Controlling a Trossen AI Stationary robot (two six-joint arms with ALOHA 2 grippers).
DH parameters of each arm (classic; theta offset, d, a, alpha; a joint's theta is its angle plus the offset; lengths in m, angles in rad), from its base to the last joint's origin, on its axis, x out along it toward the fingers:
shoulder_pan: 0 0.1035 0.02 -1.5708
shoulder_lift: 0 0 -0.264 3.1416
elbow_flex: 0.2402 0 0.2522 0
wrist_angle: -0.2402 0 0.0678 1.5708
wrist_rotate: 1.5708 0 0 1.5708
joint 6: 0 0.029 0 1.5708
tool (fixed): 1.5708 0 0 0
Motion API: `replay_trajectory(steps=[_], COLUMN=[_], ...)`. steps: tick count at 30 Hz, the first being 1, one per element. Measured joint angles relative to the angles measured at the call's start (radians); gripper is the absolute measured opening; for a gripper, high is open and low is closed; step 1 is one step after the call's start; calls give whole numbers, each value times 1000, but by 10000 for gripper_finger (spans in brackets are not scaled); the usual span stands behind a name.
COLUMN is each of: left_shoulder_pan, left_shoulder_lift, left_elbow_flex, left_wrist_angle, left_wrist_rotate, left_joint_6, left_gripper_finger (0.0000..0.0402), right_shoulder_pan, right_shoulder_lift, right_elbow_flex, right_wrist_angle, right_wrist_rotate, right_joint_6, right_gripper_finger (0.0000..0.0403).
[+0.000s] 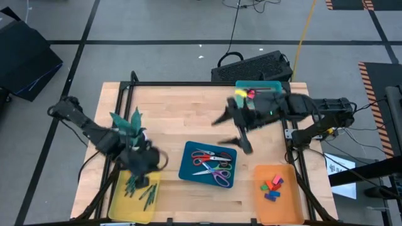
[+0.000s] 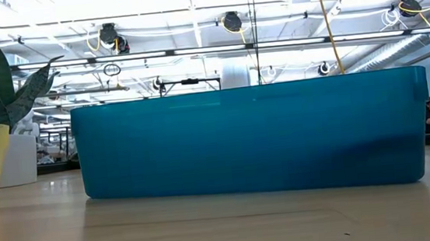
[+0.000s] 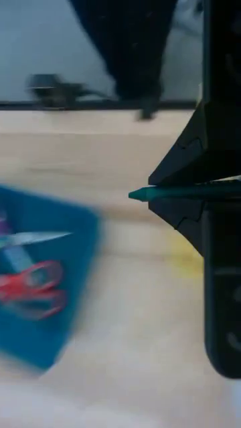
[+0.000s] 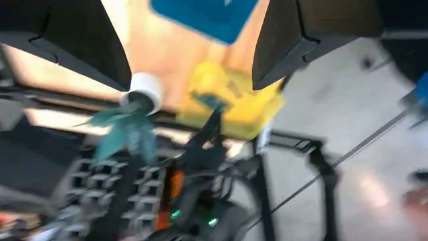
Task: Sort crayons/erasers/pens/pencils in bins
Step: Put the green crayon into the yellow bin, then return to Home Position
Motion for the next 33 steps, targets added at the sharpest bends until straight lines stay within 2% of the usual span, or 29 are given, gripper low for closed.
replay_trajectory(steps=[4,9,15,19,25,30,33], left_shoulder_pan=[-172,-324,-405,-407,-387,-305,-222], left_shoulder_lift=[23,53,57,57,48,-48,-141], left_elbow_flex=[-54,-165,-383,-485,-492,-416,-350], left_wrist_angle=[-24,-9,234,366,367,359,311], left_wrist_rotate=[49,69,13,45,41,72,1], left_joint_6=[-237,-467,-602,-643,-623,-413,-259], left_gripper_finger=[21,21,21,34,133,199,208], right_shoulder_pan=[93,164,197,200,172,123,79], right_shoulder_lift=[-2,0,3,-1,-6,-27,-38], right_elbow_flex=[-48,-128,-241,-266,-269,-269,-268], right_wrist_angle=[-1,23,177,261,315,313,401], right_wrist_rotate=[3,8,8,8,10,4,5], right_joint_6=[19,153,206,169,149,94,-17], right_gripper_finger=[302,302,302,302,294,260,225])
